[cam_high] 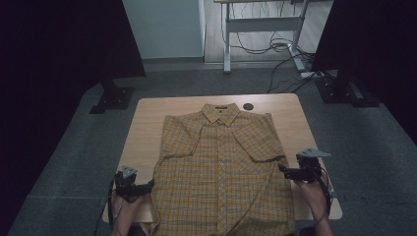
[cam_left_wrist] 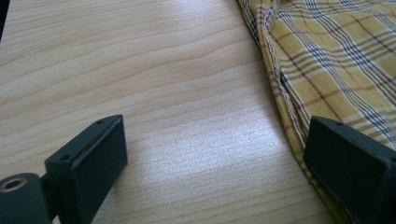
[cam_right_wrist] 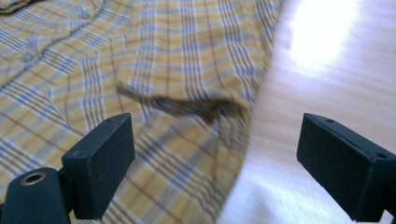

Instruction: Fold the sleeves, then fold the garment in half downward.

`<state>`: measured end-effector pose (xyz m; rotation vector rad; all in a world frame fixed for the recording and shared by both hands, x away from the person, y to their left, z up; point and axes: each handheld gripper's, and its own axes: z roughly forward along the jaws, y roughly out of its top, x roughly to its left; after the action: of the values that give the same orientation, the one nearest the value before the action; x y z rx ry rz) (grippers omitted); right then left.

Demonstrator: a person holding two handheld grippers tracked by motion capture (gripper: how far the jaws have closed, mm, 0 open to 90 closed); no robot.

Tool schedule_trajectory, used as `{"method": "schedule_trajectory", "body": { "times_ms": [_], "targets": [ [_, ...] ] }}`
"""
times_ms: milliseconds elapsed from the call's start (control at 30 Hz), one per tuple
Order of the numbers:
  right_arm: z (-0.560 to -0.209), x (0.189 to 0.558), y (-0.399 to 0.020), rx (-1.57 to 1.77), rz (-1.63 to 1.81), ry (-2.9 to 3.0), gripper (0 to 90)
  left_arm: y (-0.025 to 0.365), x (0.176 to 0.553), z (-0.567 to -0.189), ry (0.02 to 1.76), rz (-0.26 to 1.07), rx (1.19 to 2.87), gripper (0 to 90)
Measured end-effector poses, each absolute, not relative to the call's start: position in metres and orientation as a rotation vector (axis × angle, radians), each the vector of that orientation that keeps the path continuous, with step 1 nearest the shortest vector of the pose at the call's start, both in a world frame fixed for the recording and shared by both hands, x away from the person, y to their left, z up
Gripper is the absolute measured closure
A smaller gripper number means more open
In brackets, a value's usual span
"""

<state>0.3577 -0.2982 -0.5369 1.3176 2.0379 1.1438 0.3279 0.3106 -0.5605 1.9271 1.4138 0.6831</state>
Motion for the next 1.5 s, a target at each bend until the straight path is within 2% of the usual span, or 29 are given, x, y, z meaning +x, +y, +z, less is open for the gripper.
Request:
{"method": "schedule_trajectory", "body": {
  "times_ms": [600,1500],
  "targets": [
    [-0.577,0.329,-0.321,1.435,0.991,2.036,9.4,0.311,0.328,-0.56,1.414,0.683,1.927,6.5],
    [-0.578,0.324,-0.318,1.444,0.961,2.022,7.9,0.315,0.327,-0.558,1.404,0.682,1.899,10.0]
  ]
}}
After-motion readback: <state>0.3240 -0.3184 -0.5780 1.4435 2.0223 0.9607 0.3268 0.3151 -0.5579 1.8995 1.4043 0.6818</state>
